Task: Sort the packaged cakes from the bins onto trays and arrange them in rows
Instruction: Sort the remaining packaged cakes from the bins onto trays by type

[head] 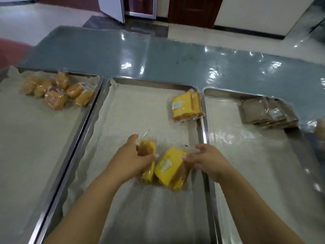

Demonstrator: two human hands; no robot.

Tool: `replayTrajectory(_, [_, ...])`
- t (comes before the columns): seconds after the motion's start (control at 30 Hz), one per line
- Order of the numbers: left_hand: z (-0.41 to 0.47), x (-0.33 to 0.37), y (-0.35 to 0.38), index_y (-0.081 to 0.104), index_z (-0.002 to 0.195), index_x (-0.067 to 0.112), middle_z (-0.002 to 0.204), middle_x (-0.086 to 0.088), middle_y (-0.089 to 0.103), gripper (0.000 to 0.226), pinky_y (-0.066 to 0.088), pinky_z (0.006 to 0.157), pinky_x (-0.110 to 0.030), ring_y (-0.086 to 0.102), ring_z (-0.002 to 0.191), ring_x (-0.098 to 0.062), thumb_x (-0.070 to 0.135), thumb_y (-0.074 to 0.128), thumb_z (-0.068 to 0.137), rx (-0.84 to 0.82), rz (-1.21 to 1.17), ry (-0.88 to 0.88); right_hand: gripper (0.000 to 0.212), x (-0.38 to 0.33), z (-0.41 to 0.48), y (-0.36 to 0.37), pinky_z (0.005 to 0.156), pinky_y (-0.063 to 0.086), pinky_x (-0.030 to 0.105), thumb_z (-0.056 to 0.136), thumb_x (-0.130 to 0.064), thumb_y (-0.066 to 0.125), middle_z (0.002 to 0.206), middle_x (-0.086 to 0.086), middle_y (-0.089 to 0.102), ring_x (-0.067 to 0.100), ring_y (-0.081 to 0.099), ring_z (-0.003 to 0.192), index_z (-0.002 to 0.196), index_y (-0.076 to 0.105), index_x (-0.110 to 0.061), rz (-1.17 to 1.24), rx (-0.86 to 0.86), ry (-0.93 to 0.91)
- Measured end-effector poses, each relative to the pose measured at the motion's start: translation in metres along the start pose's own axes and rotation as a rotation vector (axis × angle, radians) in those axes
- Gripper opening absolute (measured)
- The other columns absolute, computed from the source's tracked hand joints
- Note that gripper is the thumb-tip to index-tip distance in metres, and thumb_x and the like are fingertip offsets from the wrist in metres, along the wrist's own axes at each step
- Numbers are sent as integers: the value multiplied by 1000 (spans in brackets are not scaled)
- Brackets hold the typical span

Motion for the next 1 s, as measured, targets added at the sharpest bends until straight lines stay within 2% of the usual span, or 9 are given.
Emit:
replayTrajectory(0.13, [-10, 2, 18, 55, 118, 32, 111, 18, 53, 51, 49, 84, -25, 56, 104, -7, 50, 73, 74, -163, 12, 121, 38, 14, -23, 24, 97, 49, 42, 63, -9, 79, 101, 12, 73, 24, 69, 98, 100, 70, -4, 145, -41, -103])
replayTrajectory(0.23, [-8, -9, 31, 53, 118, 48, 118, 12, 53, 59, 50, 90, -33, 56, 105, -9, 73, 65, 66, -153, 62, 169, 37, 26, -31, 36, 83, 56, 45, 78, -14, 74, 107, 4, 71, 22, 69, 97, 113, 64, -23, 178, -15, -101])
replayTrajectory(0.33, [0, -25, 44, 47, 122, 57, 122, 11, 56, 68, 51, 92, -40, 58, 108, -11, 86, 55, 62, -194, 16, 186, 41, 27, -35, 44, 70, 59, 37, 84, -17, 70, 108, -4, 69, 17, 68, 96, 117, 55, -38, 207, -18, -119])
replayTrajectory(0.4, [-2, -18, 39, 49, 121, 55, 121, 15, 57, 61, 49, 94, -38, 57, 110, -7, 81, 55, 67, -171, -8, 208, 43, 25, -35, 47, 76, 59, 35, 85, -14, 68, 109, -6, 69, 12, 67, 98, 118, 53, -38, 179, 14, -188])
replayTrajectory(0.5, [-9, -8, 32, 53, 120, 48, 117, 21, 59, 38, 48, 96, -30, 56, 106, 5, 54, 61, 84, -116, -174, 230, 50, 18, -32, 50, 87, 56, 39, 79, -20, 74, 115, -3, 66, 11, 65, 103, 122, 50, -30, 169, 95, -225])
replayTrajectory(0.6, [-7, -12, 27, 42, 137, 41, 133, 18, 49, 59, 46, 99, -29, 49, 120, -4, 56, 54, 81, -56, -332, 182, 52, -3, -22, 48, 81, 56, 28, 74, -22, 78, 112, -3, 67, 10, 66, 100, 119, 53, -21, 150, 132, -260])
replayTrajectory(0.67, [2, -9, 21, 39, 138, 40, 134, 17, 48, 64, 45, 92, -20, 48, 120, -5, 57, 52, 78, 3, -408, 178, 48, -26, -13, 49, 77, 56, 24, 74, -21, 79, 107, -6, 67, 8, 66, 97, 115, 54, -20, 114, 131, -303])
replayTrajectory(0.87, [69, 29, -12, 34, 142, 37, 139, 13, 45, 53, 43, 96, -25, 46, 124, -8, 48, 48, 92, 138, -444, 239, 37, -97, 49, 52, 88, 53, 34, 79, -25, 75, 107, -4, 67, 11, 65, 100, 109, 54, -23, 79, 96, -353])
replayTrajectory(1.0, [118, 66, -27, 34, 142, 31, 132, 16, 44, 46, 39, 95, -24, 44, 116, -4, 36, 44, 98, 138, -344, 292, 35, -129, 103, 44, 84, 57, 42, 82, -33, 72, 100, 0, 70, 15, 68, 92, 110, 60, -17, -45, 145, -350])
Point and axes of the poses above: each hand's wrist, its own z-axis towards the middle knuckle, its own y-axis out of the palm, x = y × z, the point moved 7 cm from there along z, towards the middle knuckle
